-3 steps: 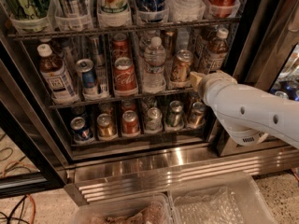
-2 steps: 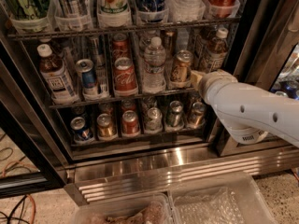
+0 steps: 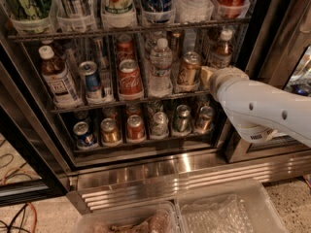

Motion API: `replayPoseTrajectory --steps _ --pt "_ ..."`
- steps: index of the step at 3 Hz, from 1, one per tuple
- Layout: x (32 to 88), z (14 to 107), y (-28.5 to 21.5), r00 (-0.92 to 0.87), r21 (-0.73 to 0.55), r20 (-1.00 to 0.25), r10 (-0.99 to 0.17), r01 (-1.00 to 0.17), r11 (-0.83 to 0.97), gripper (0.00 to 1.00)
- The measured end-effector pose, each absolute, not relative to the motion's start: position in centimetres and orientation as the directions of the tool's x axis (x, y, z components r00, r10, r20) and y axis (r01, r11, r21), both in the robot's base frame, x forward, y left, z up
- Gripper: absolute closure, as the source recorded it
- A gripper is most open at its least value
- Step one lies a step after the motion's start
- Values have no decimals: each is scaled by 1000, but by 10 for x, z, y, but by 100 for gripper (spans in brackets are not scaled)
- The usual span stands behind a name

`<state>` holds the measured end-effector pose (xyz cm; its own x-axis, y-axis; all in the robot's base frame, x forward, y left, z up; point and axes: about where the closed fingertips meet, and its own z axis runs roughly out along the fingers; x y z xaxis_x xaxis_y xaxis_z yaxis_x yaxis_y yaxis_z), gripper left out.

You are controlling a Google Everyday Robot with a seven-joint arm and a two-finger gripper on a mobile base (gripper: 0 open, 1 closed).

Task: Pick blue plastic bottle from middle shelf of fridge

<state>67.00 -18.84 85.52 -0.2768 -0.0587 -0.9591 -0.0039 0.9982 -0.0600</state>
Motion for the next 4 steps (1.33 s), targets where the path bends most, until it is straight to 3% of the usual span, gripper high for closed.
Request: replayPoseTrajectory --steps 4 --pt "690 858 -214 -266 0 -964 29 108 994 42"
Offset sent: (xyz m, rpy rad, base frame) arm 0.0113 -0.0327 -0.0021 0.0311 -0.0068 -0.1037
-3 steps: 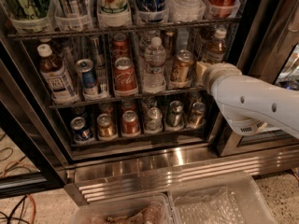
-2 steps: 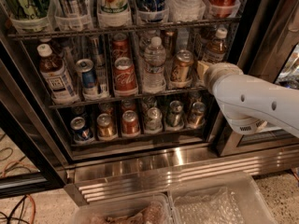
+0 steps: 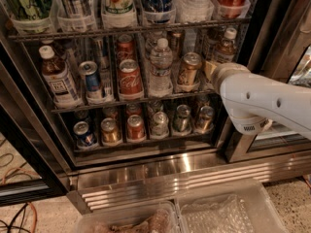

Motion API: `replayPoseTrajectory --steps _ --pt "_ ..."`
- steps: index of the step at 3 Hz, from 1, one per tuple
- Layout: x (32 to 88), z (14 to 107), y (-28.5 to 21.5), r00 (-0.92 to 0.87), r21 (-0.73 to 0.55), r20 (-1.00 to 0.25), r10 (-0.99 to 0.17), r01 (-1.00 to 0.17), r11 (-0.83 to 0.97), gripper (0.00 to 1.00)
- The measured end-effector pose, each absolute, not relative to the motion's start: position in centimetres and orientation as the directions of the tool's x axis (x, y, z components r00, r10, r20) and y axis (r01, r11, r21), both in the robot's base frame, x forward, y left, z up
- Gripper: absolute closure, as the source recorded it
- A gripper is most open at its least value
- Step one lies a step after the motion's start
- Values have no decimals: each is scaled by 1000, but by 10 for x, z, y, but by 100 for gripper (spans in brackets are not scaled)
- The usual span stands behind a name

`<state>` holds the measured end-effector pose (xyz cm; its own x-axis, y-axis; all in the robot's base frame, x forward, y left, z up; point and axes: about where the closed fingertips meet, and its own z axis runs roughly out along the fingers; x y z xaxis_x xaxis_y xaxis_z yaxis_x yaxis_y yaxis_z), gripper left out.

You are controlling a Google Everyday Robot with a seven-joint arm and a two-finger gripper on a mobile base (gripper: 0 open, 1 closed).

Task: Pick blue plastic bottle from middle shelf of fridge

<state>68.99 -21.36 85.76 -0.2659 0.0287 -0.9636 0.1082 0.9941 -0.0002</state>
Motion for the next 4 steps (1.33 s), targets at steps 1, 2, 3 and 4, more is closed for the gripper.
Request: replayPoseTrajectory --steps 1,2,3,4 --pt "696 860 -210 -261 7 -965 35 107 994 42" --pt "701 858 -205 -267 10 -963 36 99 995 61" --pt "703 855 -202 -276 2 -961 27 91 996 84" --pt "704 852 -199 -290 -4 -957 20 84 996 100"
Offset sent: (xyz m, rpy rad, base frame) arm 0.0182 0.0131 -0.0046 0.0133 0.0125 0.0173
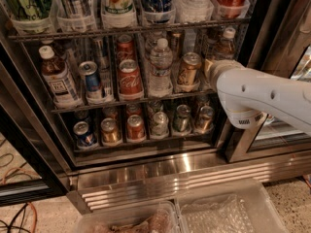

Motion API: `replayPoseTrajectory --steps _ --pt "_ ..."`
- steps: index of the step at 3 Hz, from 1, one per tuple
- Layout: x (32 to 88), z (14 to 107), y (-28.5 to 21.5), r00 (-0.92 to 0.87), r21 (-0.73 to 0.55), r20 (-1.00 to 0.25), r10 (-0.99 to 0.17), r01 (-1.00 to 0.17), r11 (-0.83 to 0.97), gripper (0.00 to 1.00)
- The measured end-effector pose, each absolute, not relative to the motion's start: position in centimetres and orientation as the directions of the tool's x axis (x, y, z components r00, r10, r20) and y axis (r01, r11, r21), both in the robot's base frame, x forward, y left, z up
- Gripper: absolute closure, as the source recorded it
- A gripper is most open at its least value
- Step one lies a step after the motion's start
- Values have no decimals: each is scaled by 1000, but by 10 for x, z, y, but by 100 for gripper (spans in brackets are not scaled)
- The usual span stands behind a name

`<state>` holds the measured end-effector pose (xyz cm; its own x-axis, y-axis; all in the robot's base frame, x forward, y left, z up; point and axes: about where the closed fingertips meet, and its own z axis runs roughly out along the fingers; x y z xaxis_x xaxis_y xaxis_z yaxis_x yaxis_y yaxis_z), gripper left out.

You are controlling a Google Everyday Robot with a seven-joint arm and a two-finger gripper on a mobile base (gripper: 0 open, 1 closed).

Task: Pick blue plastic bottle from middle shelf of fridge

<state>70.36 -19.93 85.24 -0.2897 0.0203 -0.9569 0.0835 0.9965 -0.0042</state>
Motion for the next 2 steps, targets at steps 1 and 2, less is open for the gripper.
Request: replayPoseTrajectory --steps 1,2 --pt "704 851 -193 -313 -14 -950 4 55 998 100" --pt "704 854 -193 -313 -14 -950 4 55 998 100"
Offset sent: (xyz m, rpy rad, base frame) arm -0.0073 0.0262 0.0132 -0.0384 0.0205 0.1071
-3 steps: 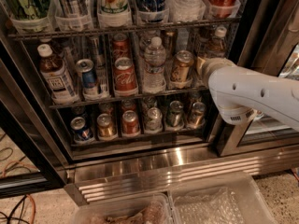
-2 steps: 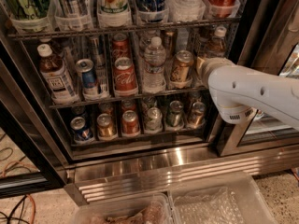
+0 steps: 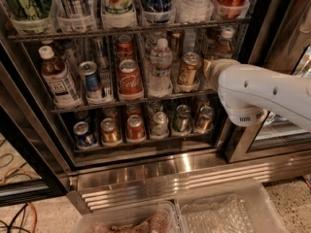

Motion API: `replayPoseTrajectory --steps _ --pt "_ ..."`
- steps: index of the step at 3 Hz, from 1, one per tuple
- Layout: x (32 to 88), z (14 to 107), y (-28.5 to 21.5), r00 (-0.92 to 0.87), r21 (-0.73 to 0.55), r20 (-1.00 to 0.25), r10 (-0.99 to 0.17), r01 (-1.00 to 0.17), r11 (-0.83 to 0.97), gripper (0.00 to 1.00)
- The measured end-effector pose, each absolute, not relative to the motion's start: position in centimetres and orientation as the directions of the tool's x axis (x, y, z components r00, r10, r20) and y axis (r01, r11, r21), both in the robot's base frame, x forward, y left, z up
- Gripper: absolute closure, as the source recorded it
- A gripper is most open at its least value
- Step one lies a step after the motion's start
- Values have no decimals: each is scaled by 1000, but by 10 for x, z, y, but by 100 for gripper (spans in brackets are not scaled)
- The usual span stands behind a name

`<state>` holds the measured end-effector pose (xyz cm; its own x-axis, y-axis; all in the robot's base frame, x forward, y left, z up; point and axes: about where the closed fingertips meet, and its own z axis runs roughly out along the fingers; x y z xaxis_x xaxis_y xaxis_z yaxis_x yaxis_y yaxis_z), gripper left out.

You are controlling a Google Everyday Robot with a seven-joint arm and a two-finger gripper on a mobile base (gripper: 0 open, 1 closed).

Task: Pick blue plastic bottle from middle shelf of fridge

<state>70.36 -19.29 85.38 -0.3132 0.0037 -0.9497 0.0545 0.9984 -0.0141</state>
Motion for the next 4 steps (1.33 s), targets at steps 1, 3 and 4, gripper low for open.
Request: replayPoseTrajectory --steps 1,3,4 --pt "696 878 -190 -268 -31 -963 -21 34 999 100" --pt "688 878 -194 -247 -36 -969 -25 43 998 100" --pt "680 881 -199 -231 -39 -973 -26 53 998 100"
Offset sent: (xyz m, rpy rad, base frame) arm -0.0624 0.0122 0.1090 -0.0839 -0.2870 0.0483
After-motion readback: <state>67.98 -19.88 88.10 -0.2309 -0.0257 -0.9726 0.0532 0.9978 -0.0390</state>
